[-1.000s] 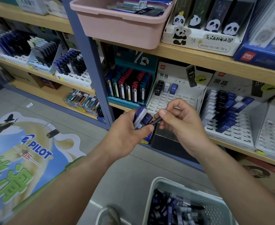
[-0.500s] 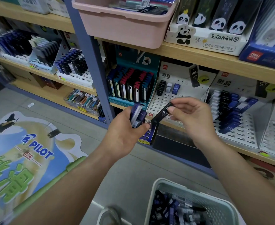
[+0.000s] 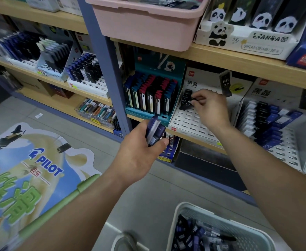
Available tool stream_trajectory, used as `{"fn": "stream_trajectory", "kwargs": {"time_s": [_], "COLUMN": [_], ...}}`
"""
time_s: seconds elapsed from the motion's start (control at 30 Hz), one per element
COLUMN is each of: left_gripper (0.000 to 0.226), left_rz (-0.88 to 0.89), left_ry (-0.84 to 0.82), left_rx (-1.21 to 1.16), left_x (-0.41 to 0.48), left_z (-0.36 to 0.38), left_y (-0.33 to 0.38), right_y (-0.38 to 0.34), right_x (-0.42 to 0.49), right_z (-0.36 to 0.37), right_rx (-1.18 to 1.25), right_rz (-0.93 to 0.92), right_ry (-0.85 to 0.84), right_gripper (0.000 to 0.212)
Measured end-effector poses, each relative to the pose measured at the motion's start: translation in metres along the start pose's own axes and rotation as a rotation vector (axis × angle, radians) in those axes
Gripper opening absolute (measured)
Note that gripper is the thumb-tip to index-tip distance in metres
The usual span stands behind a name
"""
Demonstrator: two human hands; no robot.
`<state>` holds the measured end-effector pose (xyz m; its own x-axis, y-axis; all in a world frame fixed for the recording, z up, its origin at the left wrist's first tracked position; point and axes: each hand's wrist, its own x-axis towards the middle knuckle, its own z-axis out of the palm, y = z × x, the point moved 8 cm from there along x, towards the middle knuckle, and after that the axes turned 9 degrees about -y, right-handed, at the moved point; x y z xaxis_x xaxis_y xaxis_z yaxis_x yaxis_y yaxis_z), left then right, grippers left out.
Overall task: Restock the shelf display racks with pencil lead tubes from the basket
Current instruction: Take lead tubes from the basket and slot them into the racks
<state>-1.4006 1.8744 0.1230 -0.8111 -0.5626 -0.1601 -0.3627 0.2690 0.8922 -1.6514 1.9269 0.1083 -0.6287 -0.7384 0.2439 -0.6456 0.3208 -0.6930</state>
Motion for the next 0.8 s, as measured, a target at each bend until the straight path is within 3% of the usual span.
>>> {"fn": "stream_trajectory", "kwargs": {"time_s": [0.27, 0.5, 0.6, 0.7, 0.8], "left_gripper": [0.018, 0.016, 0.016, 0.018, 0.023], "left_rz": [-0.022, 0.011, 0.021, 0.026, 0.026], "left_ry": [0.017, 0.007, -0.008, -0.007, -0.011], "left_rx": [-0.055, -0.098, -0.095, -0.112, -0.139], "left_x": [0.001, 0.001, 0.002, 0.004, 0.004], "left_z": [-0.004, -0.004, -0.002, 0.000, 0.002], "left_y": [-0.007, -0.004, -0.005, -0.007, -0.005], "right_y": [-0.023, -0.023, -0.056, -0.098, -0.117], "right_x": [0.006, 0.000, -0.025, -0.060, -0.078], "right_z": [0.015, 0.023, 0.003, 0.006, 0.011], "right_rx": [-0.247, -0.278, 0.024, 0.448, 0.455], "right_rz": [-0.190, -0.076, -0.095, -0.075, -0.104], "right_ry": [-0.077, -0.168, -0.132, -0.397, -0.556], "right_gripper": [0.023, 0.031, 0.016, 0.006, 0.012]}}
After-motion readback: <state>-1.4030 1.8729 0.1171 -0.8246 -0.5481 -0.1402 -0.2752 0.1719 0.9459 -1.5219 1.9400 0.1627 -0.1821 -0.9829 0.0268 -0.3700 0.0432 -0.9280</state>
